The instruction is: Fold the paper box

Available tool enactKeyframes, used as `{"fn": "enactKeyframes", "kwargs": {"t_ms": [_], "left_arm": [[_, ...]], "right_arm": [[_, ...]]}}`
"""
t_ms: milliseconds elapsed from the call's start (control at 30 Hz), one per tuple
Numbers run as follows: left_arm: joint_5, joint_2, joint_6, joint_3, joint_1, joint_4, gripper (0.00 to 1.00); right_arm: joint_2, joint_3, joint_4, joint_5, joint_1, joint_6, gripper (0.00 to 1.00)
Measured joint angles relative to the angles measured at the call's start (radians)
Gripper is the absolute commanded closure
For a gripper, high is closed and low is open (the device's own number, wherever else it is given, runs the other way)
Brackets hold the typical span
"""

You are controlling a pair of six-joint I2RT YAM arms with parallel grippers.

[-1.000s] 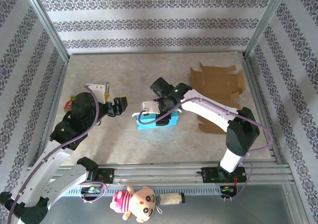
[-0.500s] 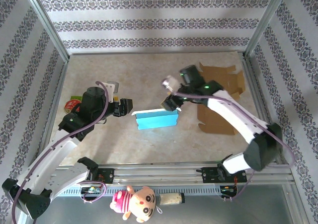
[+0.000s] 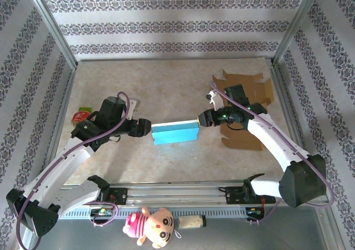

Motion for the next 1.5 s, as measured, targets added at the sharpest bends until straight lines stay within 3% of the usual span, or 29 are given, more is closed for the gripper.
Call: {"fn": "enactKeyframes", "kwargs": {"t_ms": [233, 467, 733, 1000, 1267, 1500], "left_arm": [[0.0, 0.006, 0.002, -0.002, 0.0, 0.0, 0.2], [0.001, 0.018, -0.001, -0.002, 0.0, 0.001, 0.2], [0.005, 0.02, -0.008, -0.002, 0.0, 0.003, 0.2], [0.014, 0.045, -0.023, -0.009, 0.0, 0.003, 0.28], [0.053, 0.119, -0.022, -0.009, 0.0, 0.004, 0.28], [0.067, 0.154, -0.015, -0.009, 0.0, 0.004, 0.39]], "right_arm": [[0.025, -0.001, 0.0, -0.007, 0.0, -0.026, 0.68], [0.027, -0.024, 0.003, -0.017, 0.013, -0.031, 0.62], [0.027, -0.042, 0.003, -0.027, 0.02, -0.048, 0.71], [0.027, -0.042, 0.003, -0.025, 0.038, -0.05, 0.75], [0.027, -0.042, 0.002, -0.024, 0.042, -0.054, 0.86], [0.029, -0.042, 0.002, -0.021, 0.051, -0.054, 0.9]]}}
